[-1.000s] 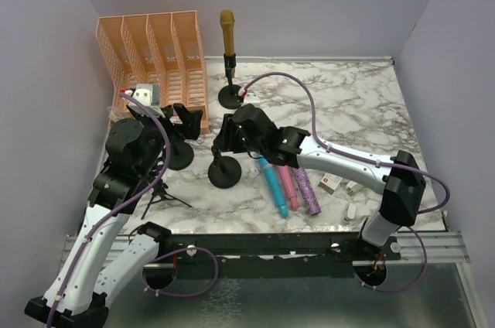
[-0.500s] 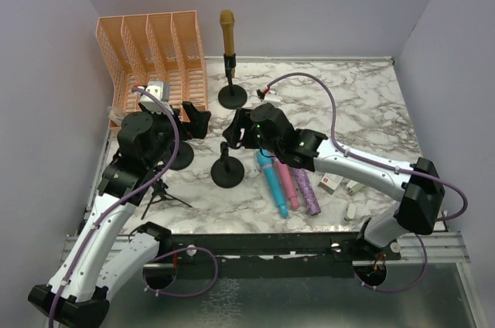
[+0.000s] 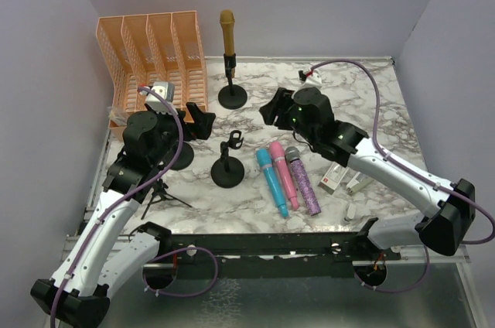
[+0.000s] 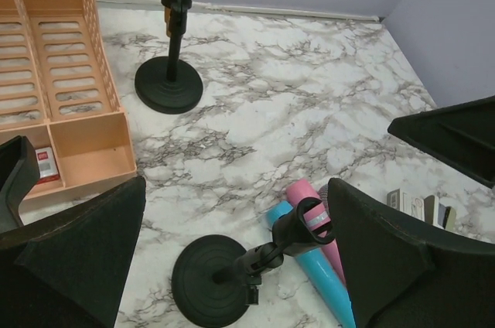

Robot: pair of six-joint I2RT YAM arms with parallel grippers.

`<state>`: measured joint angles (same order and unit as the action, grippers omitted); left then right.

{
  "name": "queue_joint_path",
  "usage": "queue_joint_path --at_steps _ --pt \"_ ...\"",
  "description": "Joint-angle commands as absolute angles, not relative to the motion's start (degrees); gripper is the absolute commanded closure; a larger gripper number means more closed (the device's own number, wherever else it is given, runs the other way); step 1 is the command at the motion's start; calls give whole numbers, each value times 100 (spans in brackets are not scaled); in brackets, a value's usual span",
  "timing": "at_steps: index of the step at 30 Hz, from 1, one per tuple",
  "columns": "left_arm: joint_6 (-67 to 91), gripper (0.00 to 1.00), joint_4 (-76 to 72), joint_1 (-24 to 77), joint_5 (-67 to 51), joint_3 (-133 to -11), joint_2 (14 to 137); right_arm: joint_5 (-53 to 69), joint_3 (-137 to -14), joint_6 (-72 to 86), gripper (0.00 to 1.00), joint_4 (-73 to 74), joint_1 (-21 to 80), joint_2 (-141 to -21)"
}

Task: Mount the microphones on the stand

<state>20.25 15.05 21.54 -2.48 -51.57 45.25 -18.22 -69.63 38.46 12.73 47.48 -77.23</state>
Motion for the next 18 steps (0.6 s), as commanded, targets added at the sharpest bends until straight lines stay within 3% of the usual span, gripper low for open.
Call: queue_joint_path --at_steps 1,18 --pt "2252 1 1158 2162 -561 -5065 4501 -1974 -6478 3543 44 1875 4572 -7527" --pt "2522 1 816 2160 -762 -4933 4487 -745 -5530 2973 49 2456 4658 -8359"
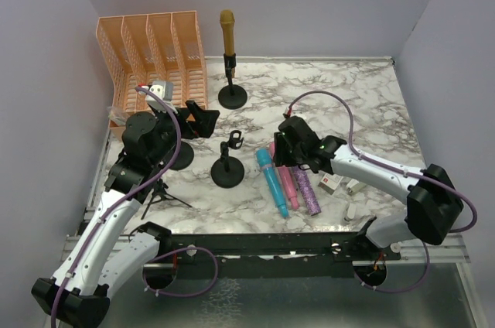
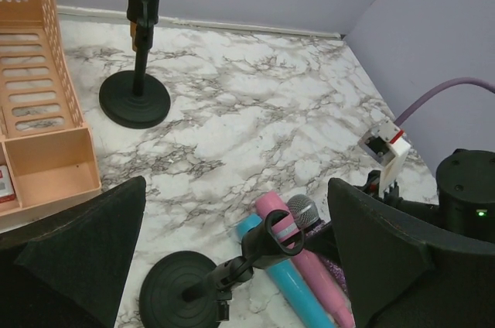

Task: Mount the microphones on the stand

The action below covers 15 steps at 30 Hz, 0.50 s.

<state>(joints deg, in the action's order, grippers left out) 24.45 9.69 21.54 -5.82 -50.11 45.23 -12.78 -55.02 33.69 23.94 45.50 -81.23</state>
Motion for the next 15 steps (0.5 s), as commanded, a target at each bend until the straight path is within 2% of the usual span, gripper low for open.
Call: queue_joint_path --at_steps 1,5,11,15 --pt "2522 1 817 2162 -764 -4924 4483 -739 -5574 2937 50 2475 4730 -8450" --pt "2546 1 781 2162 -753 -4896 4509 -842 -5880 3076 51 2544 5071 -8864" --pt "2602 1 642 2157 -754 -4903 4534 -1609 -6167 3631 52 2879 5154 -9477" --pt "2588 1 635 2160 -773 -4909 4576 -1497 -6371 3428 54 3031 5240 -9794"
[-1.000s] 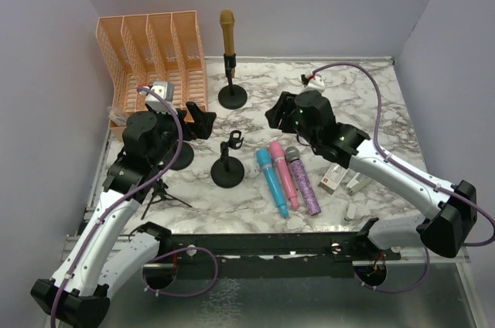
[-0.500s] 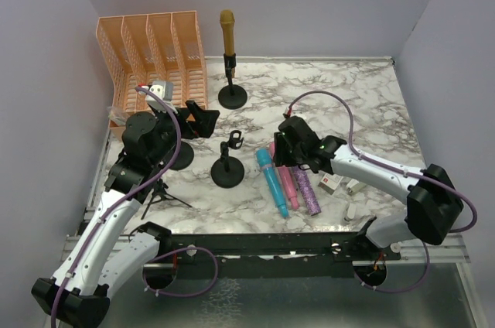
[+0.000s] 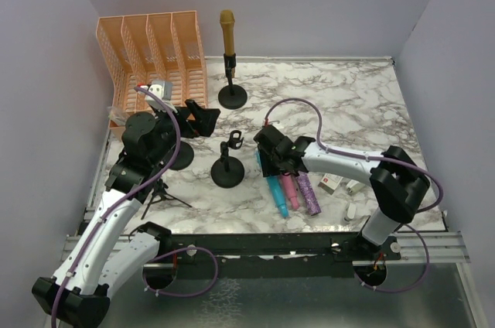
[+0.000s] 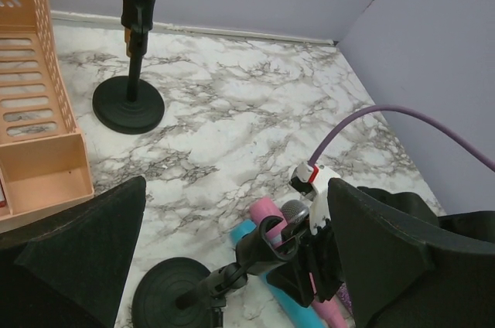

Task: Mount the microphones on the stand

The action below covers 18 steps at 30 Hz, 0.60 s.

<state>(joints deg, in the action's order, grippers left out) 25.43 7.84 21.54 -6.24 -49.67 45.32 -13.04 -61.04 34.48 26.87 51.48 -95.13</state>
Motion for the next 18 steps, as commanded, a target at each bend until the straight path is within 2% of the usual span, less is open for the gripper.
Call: queue_joint_path --at_steps 1,8,12,16,18 --pt "2592 1 611 2157 -780 -4896 4581 -1411 -6398 3361 54 3013 5273 -9857" --pt "2687 1 500 2160 -739 -4782 4546 -1291 -6479 3360 57 2961 5385 -10276" --pt "2681 1 558 2160 -740 -4796 4547 -1368 -6532 3411 67 2952 5405 -10347" --pt "2705 1 571 2160 -729 -4795 4568 -1387 -6593 3425 70 2929 5402 -10454" --pt "2732 1 571 2162 -763 -4799 4579 -1506 -6607 3468 79 2960 5403 -10489"
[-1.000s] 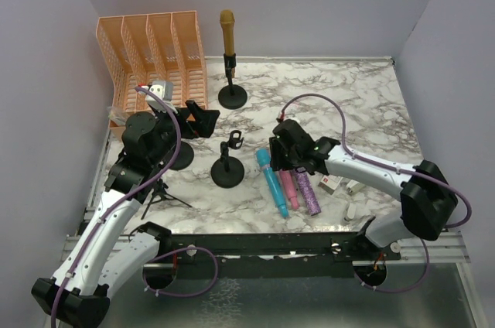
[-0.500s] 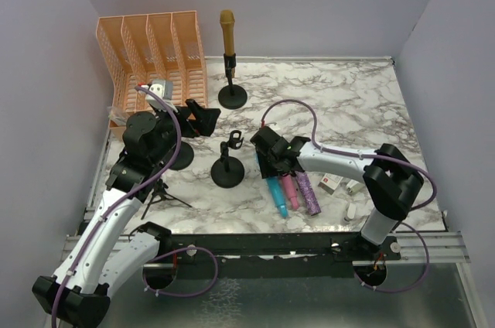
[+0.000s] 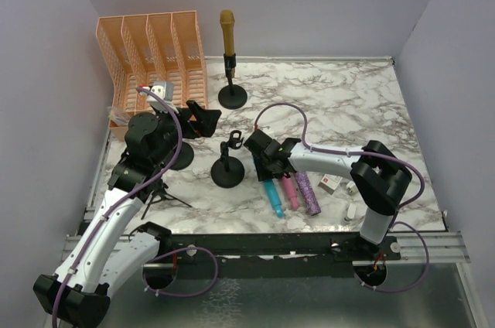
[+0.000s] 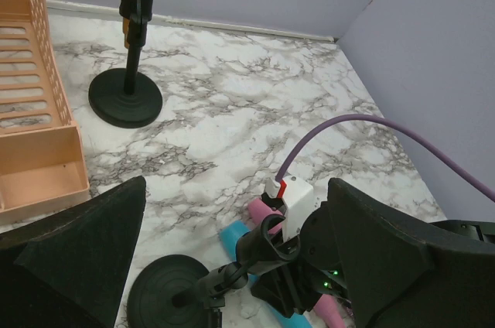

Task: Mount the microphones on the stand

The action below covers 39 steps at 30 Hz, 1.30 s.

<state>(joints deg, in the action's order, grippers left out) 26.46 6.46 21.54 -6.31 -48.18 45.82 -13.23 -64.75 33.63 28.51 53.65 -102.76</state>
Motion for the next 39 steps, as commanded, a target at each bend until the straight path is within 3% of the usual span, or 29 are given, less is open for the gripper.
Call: queue_joint_path --at_steps 1,4,17,32,36,39 --pt "2740 1 582 2162 -791 -4810 4587 -1569 -6579 3496 82 2934 5405 -10444" --pt "2757 1 633 2157 -936 -4918 4577 -1766 -6391 3565 87 2700 5405 -10007" --pt "3054 1 263 2316 -2468 -5437 5117 -3230 -5739 3985 86 1406 5356 -7021" --pt "3429 2 -1244 3728 -3454 -5137 5872 -1936 -5266 3956 85 -1253 5356 -5502" --pt "3561 8 -1554 3867 -3574 -5084 6013 -1582 -5102 4051 84 -1693 5356 -5433" --pt "3464 27 -1542 3936 -3574 -5221 6175 -1455 -5020 4105 83 -1879 5361 -5423"
